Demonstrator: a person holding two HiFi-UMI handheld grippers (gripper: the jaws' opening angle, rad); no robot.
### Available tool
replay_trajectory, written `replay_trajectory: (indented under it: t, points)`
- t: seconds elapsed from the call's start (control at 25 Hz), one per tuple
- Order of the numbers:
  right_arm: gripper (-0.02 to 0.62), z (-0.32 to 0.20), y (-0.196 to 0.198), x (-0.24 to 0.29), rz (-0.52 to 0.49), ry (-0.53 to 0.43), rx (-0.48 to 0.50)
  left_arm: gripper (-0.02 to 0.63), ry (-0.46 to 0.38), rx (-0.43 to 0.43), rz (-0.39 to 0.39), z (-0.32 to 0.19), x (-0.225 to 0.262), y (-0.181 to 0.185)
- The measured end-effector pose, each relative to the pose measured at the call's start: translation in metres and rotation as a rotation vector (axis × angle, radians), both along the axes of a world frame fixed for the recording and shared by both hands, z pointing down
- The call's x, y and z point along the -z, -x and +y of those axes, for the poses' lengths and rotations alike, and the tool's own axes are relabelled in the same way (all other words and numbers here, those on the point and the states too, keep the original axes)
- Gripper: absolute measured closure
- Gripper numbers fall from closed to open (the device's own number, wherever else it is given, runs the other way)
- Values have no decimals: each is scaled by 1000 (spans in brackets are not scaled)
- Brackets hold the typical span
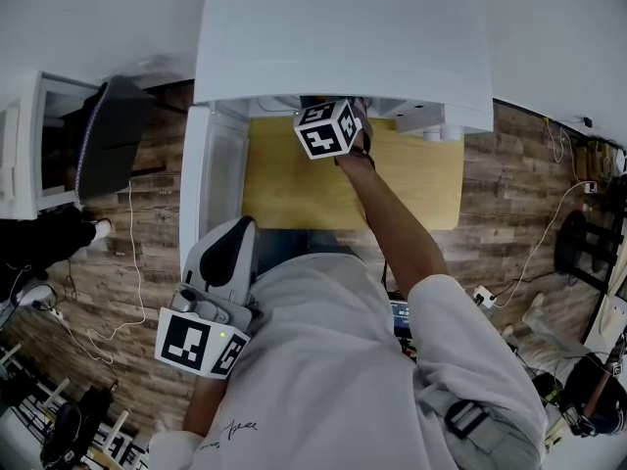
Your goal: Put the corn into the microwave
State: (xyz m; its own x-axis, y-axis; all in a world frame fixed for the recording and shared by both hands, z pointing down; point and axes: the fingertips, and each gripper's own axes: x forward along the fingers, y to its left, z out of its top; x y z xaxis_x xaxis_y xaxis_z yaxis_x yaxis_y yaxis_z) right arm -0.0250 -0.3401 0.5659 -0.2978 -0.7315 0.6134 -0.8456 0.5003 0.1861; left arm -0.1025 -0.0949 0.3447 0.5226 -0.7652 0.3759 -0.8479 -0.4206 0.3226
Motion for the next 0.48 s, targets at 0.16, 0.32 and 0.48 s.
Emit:
replay_trajectory:
  t: [0.16, 0.32, 0.48]
  points:
    - [331, 0, 0, -1, 0, -3, 8, 612, -1, -3, 1, 0, -1, -1]
    - [331, 1, 0, 1, -1, -8, 5, 612, -3, -4, 4, 1, 1, -2]
    - [331, 1, 0, 1, -1, -12, 2, 612, -4, -2, 6, 2, 1, -1]
